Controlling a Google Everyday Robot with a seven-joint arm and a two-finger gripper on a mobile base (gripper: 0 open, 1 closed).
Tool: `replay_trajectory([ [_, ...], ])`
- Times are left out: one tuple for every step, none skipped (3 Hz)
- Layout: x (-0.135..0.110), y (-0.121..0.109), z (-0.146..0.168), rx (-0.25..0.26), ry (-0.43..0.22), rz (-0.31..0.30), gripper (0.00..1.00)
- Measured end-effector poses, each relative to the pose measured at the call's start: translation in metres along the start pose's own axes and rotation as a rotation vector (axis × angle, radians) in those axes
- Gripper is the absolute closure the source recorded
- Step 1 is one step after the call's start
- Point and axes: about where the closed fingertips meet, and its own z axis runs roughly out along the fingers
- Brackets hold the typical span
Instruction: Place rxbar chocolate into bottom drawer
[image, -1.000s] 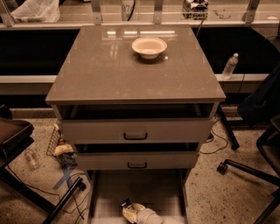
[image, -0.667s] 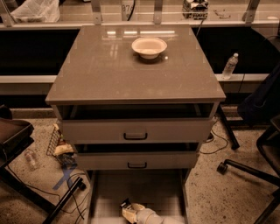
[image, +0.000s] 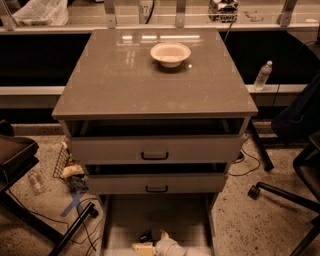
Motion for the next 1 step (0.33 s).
replay_trajectory([
  [0.0,0.0001,0.0001,0.0,0.0,0.0,0.0],
])
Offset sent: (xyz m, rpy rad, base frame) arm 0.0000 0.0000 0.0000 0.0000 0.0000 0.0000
